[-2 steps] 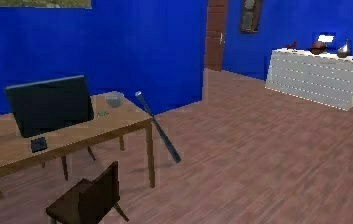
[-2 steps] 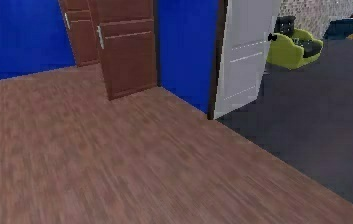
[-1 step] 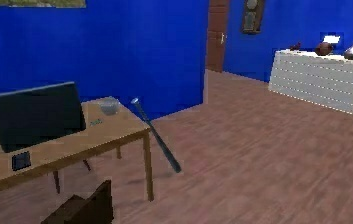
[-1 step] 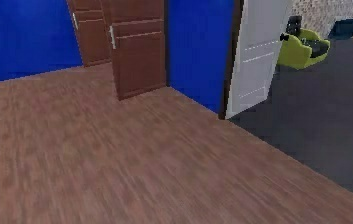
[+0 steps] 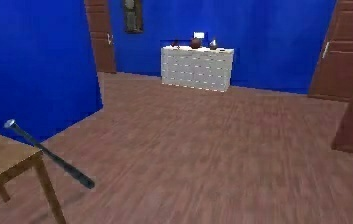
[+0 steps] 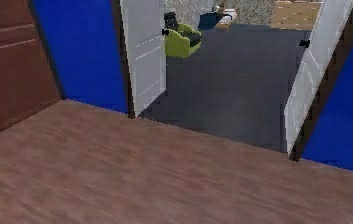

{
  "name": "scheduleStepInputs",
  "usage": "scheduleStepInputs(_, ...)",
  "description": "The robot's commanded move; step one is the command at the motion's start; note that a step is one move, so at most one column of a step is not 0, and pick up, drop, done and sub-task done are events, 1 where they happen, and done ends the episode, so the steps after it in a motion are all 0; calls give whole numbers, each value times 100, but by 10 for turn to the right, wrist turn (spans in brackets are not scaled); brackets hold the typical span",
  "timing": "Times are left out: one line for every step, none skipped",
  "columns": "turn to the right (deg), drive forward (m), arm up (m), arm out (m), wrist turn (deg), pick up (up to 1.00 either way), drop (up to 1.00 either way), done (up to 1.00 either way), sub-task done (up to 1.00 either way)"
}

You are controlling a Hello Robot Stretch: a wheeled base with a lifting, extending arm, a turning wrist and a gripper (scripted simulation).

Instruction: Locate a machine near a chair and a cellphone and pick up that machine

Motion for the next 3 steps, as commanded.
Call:
scheduleStepInputs(0,10,0,0,0,0,0,0,0)
scheduleStepInputs(-450,0,0,0,0,0,0,0,0)
scheduleStepInputs(-450,0,0,0,0,0,0,0,0)
